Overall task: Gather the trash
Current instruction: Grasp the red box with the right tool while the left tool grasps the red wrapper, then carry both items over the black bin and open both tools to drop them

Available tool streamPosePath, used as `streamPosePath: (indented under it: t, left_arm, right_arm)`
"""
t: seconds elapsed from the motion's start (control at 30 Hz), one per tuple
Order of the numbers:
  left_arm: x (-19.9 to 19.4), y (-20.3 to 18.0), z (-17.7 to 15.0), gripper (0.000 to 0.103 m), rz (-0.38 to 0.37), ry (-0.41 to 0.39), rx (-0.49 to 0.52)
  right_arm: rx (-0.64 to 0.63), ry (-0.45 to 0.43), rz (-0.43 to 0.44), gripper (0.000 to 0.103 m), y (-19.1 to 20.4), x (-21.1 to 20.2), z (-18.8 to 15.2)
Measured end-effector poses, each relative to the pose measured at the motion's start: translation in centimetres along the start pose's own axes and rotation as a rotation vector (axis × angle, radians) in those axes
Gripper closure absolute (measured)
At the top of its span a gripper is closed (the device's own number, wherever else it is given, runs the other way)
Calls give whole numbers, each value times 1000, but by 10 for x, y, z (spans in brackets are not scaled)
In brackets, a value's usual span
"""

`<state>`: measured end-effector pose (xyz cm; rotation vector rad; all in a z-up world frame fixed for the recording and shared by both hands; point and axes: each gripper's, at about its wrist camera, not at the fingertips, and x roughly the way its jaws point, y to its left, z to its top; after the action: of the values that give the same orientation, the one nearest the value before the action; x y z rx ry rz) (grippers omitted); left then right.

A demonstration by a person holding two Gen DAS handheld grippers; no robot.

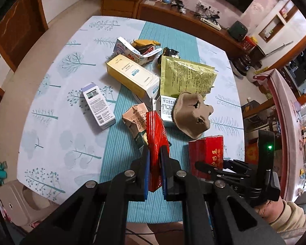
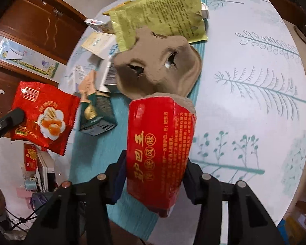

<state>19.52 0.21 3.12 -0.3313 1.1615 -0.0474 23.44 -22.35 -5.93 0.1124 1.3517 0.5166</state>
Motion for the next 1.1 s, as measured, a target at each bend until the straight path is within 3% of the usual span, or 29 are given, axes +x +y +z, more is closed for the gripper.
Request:
streamPosePath:
  t: [0.37, 0.67, 0.87, 1.1]
  left_arm:
    - [-41, 26, -43, 96, -82, -33, 125]
    - [-85, 76, -112, 96, -163, -50, 226]
    - [-96, 109, -162, 96, -198, 2, 266]
    - [-90, 123, -209, 96, -215, 84, 303]
  right_arm:
    - [68, -137, 6, 56, 43, -32, -52]
    - [221, -276, -21, 56, 94, -46, -140]
    - [288, -308, -54, 56, 134, -42, -205]
    - [349, -272, -82, 56, 162, -29, -268]
